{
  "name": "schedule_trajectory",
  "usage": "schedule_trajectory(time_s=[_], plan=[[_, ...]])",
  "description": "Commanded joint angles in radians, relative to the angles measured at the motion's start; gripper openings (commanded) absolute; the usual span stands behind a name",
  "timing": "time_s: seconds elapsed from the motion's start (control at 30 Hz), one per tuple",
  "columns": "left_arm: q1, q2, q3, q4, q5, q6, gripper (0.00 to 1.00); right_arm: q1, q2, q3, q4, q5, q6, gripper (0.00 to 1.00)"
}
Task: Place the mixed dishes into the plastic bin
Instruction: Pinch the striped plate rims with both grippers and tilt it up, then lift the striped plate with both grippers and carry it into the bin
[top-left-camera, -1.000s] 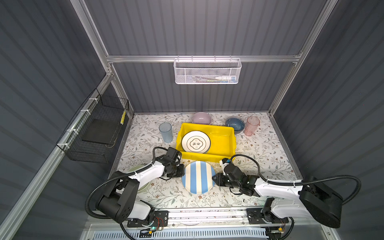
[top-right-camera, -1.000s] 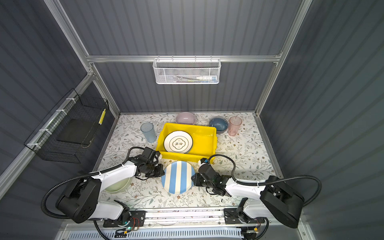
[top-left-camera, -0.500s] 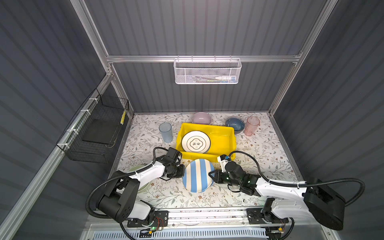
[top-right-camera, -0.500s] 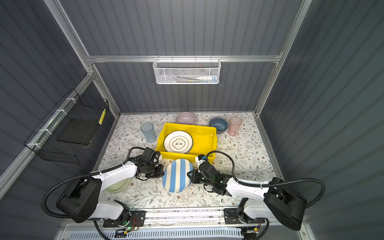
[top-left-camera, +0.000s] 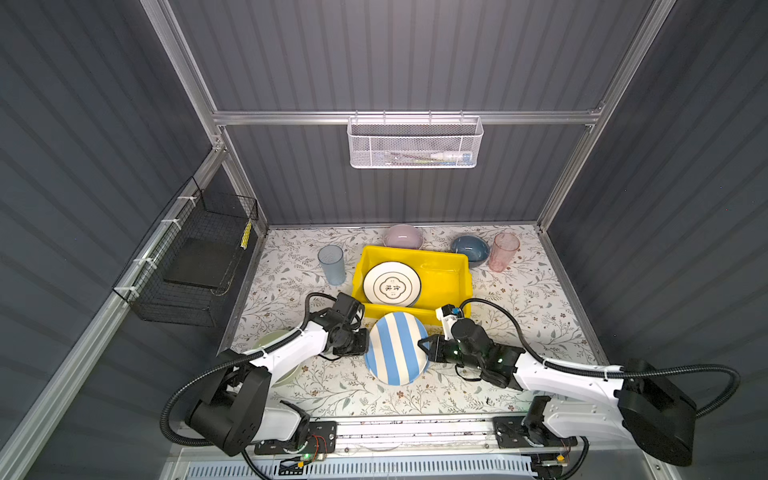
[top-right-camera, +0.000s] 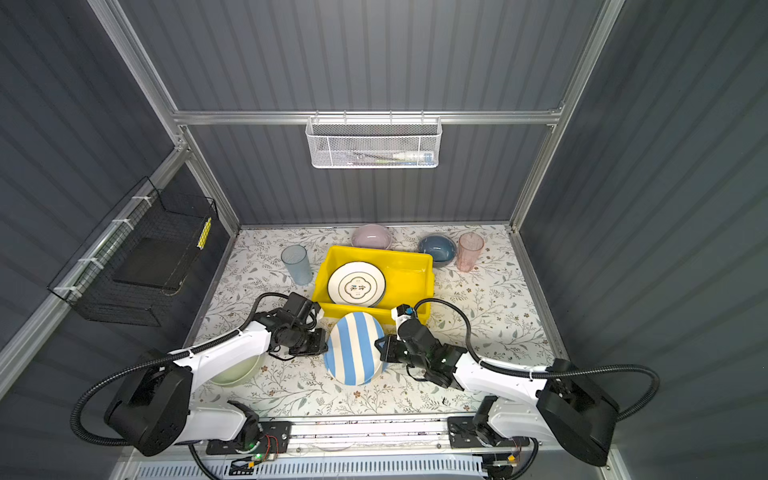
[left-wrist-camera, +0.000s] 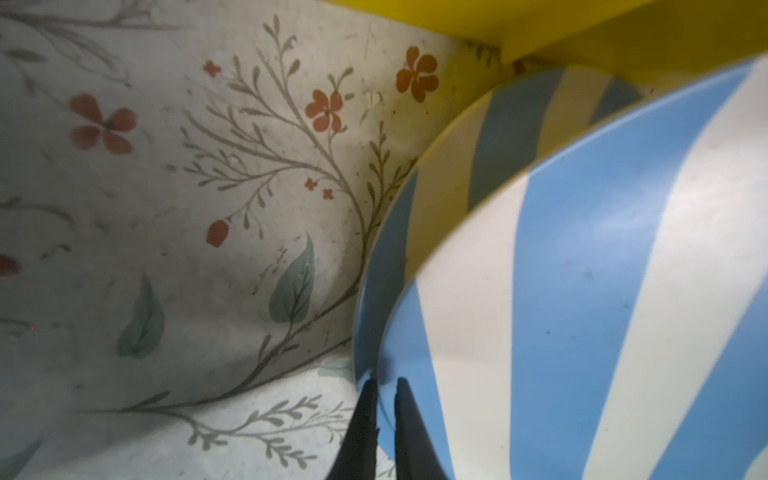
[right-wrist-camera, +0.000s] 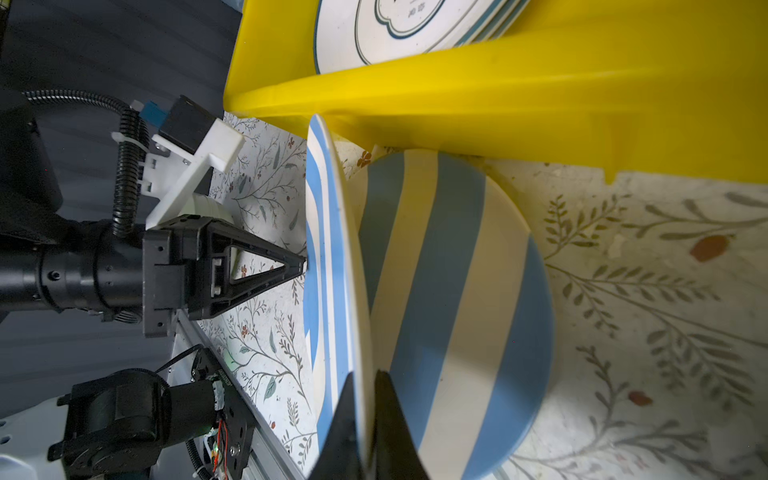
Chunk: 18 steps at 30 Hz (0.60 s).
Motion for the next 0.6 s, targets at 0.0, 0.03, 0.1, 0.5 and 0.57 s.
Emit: schedule_trajectory(time_s=[0.0, 0.03, 0.1, 0.5, 0.57], plan=[[-0.004, -0.034, 0.061, -0.095, -0.016, 0.014, 0.14, -0.005, -0.034, -0.007, -0.074, -0.001, -0.032, 0.0], [-0.003, -0.037, 0.072, -0.106, -0.021, 0.016, 0.14, -0.008, -0.046, -0.006, -0.083, -0.005, -0.035, 0.0], [-0.003, -0.042, 0.091, -0.123, -0.031, 0.022, 0.15, -0.011, -0.058, -0.001, -0.1, -0.013, -0.044, 0.0], [0.113, -0.038, 0.279, -0.202, -0.033, 0.084, 0.39, -0.149, -0.244, 0.098, -0.262, -0.199, -0.2, 0.0], [0.148, -0.027, 0.319, -0.198, -0.029, 0.11, 0.43, -0.207, -0.264, 0.111, -0.26, -0.249, -0.217, 0.0]])
